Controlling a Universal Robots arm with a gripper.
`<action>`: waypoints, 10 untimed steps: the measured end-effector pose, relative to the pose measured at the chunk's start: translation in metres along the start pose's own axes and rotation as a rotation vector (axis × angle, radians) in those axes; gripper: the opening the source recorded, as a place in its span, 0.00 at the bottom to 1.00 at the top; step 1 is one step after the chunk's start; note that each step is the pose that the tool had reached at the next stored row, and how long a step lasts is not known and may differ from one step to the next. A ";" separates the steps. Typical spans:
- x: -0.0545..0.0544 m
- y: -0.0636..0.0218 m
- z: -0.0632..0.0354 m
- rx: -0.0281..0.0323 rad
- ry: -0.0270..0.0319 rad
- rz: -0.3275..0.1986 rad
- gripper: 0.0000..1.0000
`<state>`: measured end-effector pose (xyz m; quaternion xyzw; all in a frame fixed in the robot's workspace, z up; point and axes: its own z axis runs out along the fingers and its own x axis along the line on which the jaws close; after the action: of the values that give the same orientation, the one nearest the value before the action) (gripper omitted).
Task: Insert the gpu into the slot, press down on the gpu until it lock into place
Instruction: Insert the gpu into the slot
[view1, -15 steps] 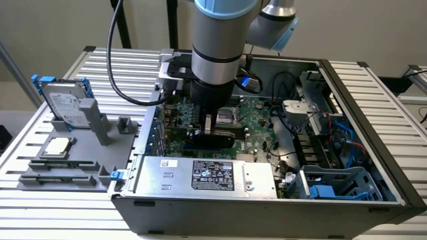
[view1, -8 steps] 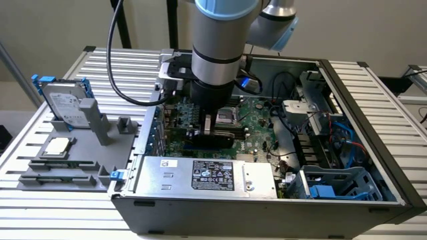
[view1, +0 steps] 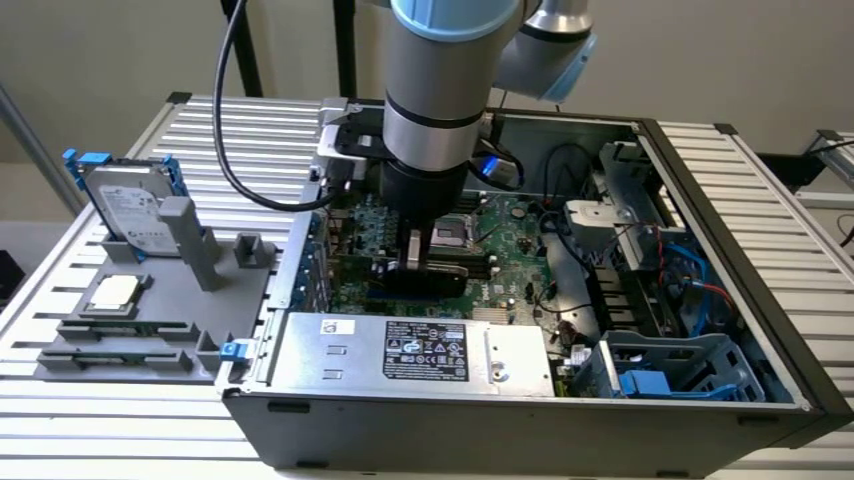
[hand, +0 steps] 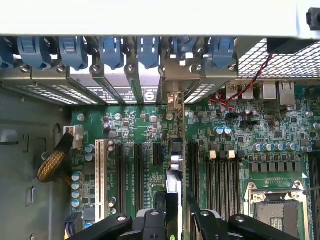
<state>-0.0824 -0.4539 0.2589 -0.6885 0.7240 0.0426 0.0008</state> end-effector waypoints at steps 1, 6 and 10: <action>0.000 0.0000 0.0001 -0.0001 0.0000 0.000 0.26; 0.000 -0.0001 0.0006 -0.0004 0.0010 0.000 0.26; 0.000 -0.0001 0.0015 -0.0001 0.0040 0.000 0.26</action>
<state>-0.0824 -0.4539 0.2574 -0.6885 0.7241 0.0413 -0.0007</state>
